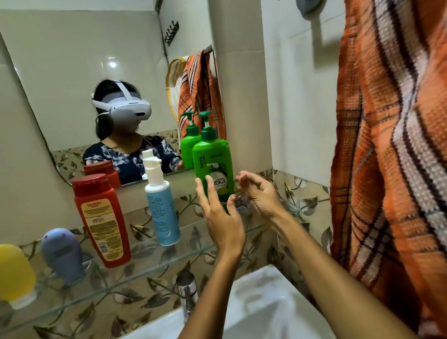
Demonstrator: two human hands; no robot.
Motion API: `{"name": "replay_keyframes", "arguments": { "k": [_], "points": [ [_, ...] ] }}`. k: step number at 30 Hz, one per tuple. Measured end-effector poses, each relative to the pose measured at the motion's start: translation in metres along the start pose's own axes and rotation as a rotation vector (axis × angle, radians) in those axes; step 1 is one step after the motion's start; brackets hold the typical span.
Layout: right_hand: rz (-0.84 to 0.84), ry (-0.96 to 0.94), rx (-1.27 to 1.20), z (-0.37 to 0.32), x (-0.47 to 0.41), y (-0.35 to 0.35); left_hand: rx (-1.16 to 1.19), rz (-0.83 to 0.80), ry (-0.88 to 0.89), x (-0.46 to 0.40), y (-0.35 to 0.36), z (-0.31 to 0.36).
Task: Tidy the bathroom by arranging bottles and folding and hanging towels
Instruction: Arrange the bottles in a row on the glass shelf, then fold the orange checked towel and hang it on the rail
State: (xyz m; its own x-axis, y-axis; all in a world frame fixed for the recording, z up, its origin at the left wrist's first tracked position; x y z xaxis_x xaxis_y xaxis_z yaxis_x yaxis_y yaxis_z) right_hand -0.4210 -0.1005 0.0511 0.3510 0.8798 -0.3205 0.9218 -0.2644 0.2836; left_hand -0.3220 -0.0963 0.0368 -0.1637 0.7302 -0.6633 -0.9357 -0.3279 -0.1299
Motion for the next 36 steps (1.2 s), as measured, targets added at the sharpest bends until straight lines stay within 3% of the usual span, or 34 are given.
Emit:
{"name": "replay_keyframes", "arguments": {
  "k": [13,20,24,28,36],
  "points": [
    [0.012,-0.245,-0.052,-0.097,0.054,-0.023,0.422,-0.141,-0.013,0.026,0.019,0.090],
    [0.142,-0.326,-0.181,-0.117,0.081,-0.036,0.648,-0.261,-0.062,0.042,0.020,0.125],
    [0.138,-0.417,-0.051,-0.126,0.107,-0.032,0.729,-0.242,-0.078,0.049,0.008,0.140],
    [0.031,-0.514,0.100,-0.143,0.143,-0.025,0.788,-0.225,0.000,0.055,-0.013,0.159],
    [0.023,-0.695,0.251,-0.176,0.181,-0.018,0.829,-0.320,0.143,0.065,-0.041,0.188]
  ]
}}
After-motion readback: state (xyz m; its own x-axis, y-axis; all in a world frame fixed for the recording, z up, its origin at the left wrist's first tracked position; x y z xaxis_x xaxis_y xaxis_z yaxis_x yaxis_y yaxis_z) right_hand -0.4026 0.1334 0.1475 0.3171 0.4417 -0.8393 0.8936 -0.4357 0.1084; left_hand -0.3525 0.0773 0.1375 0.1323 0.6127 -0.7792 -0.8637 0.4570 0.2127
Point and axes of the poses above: each hand's wrist, its own x-axis away from the middle knuckle, its own y-axis out of the palm, z = x × y, the point moved 3 cm from there along -x, towards the middle knuckle, and after that the axes turned 2 degrees about -x, right-handed, at the moved point
